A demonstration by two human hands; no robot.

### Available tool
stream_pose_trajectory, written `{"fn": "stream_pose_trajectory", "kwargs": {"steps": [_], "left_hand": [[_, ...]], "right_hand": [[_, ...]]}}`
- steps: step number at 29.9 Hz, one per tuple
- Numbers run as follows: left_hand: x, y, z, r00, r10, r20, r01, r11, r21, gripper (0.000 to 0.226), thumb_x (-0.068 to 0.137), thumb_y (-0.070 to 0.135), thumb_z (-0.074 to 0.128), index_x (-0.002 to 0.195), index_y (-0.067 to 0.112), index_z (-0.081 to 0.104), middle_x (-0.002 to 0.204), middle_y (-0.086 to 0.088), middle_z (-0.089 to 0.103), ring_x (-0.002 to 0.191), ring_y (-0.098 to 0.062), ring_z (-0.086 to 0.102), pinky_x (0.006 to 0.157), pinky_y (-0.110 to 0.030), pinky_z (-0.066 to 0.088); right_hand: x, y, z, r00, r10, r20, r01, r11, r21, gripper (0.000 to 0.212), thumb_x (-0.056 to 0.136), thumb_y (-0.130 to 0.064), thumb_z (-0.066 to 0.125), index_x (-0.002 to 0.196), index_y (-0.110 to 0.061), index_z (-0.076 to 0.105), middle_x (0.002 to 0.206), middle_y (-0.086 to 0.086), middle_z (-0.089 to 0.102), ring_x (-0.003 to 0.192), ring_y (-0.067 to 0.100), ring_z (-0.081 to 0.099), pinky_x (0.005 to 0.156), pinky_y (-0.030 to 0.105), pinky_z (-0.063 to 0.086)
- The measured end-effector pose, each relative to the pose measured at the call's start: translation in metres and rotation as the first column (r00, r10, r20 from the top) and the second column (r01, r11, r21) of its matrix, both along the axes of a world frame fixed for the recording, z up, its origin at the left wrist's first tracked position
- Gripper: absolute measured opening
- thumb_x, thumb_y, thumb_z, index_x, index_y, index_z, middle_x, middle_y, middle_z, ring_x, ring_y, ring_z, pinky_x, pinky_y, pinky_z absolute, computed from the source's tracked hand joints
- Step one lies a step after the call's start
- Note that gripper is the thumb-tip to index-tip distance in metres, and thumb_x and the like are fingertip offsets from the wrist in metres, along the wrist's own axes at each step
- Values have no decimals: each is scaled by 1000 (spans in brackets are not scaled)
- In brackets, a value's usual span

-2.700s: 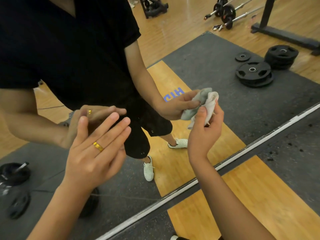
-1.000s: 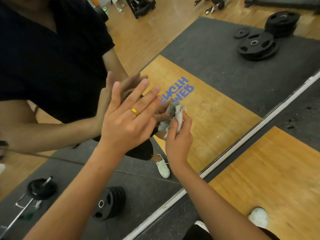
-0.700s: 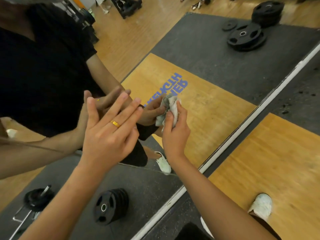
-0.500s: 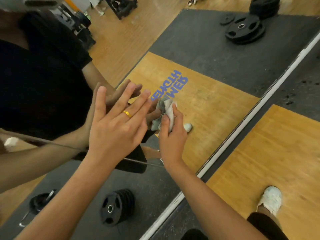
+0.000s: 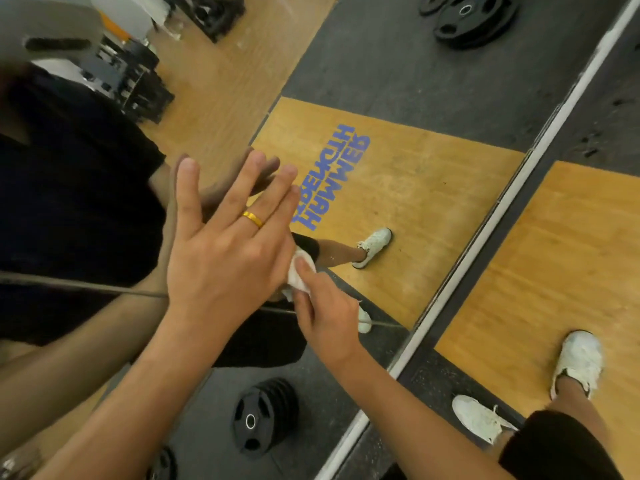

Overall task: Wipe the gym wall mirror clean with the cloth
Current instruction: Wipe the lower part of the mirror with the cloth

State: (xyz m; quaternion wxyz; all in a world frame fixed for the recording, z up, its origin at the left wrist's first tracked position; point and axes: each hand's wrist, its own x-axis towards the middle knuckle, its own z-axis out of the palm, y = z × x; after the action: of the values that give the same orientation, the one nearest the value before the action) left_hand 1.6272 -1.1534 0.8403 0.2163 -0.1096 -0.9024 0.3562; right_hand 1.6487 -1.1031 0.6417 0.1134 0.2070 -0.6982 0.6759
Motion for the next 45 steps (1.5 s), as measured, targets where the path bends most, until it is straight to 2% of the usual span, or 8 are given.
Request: {"fn": "stream_pose_trajectory", "kwargs": {"steps": [3, 5, 13, 18, 26, 33, 42, 45], "left_hand": [[1, 0, 0, 1000, -6, -12, 6, 1000, -15, 35, 102, 19, 51, 131, 13, 70, 146, 0, 60, 144, -26, 47, 114, -71, 24], [0, 1, 1, 1000, -12, -14, 12, 1000, -22, 34, 103, 19, 51, 131, 14, 70, 145, 0, 60, 144, -26, 48, 116, -67, 17], [0, -2, -2, 999, -11, -34, 9, 998, -55, 36, 106, 21, 46, 130, 12, 70, 145, -3, 60, 143, -27, 48, 116, -66, 18], [-1, 1, -1, 1000, -2, -18, 2, 999, -47, 34, 104, 20, 49, 129, 13, 71, 146, -1, 60, 144, -26, 48, 118, -65, 13], [0, 2, 1, 1000, 14, -23, -15, 998, -62, 36, 104, 21, 46, 129, 13, 71, 148, -1, 58, 145, -25, 46, 121, -63, 8], [0, 2, 3, 1000, 22, -10, -23, 996, -88, 33, 103, 21, 51, 129, 14, 71, 148, 0, 58, 146, -25, 45, 122, -61, 3], [-11, 26, -5, 998, -46, 37, 38, 982, 186, 33, 98, 19, 55, 122, 7, 73, 147, -5, 58, 142, -29, 49, 126, -51, -4], [-26, 28, -19, 995, -45, 90, 29, 984, 174, 36, 97, 20, 55, 124, 6, 72, 147, -7, 58, 143, -28, 49, 125, -53, 2]], "right_hand": [[-11, 3, -18, 889, -116, 443, 159, 985, -60, 43, 104, -29, 50, 144, -15, 55, 126, 6, 71, 107, 20, 69, 82, 43, 58], [-13, 3, -19, 782, -126, 610, 190, 981, -41, 45, 105, -37, 47, 146, -19, 53, 129, 3, 70, 110, 19, 68, 87, 45, 57], [-13, -1, -8, 943, -64, 327, 92, 993, -72, 43, 105, -30, 49, 143, -12, 56, 128, 4, 71, 101, 14, 70, 82, 25, 55], [-30, 9, -52, 728, -178, 662, 188, 981, 57, 47, 104, -42, 38, 142, -19, 52, 105, 5, 71, 87, 27, 68, 69, 39, 53], [-42, 6, -3, 887, -59, 459, 148, 976, -160, 43, 107, -39, 48, 146, -22, 52, 124, 3, 71, 104, 20, 71, 80, 38, 59], [-53, 7, -32, 738, -139, 661, 259, 962, -87, 40, 105, -39, 47, 140, -22, 56, 119, 3, 71, 97, 23, 70, 79, 53, 57], [-71, 13, 4, 918, -76, 390, 160, 969, -190, 44, 105, -31, 51, 143, -11, 56, 136, 0, 67, 114, 5, 65, 91, 22, 54], [-78, 11, -20, 830, -178, 528, 272, 957, -104, 47, 105, -38, 46, 143, -13, 57, 132, 3, 69, 112, 17, 69, 89, 39, 57]]}}
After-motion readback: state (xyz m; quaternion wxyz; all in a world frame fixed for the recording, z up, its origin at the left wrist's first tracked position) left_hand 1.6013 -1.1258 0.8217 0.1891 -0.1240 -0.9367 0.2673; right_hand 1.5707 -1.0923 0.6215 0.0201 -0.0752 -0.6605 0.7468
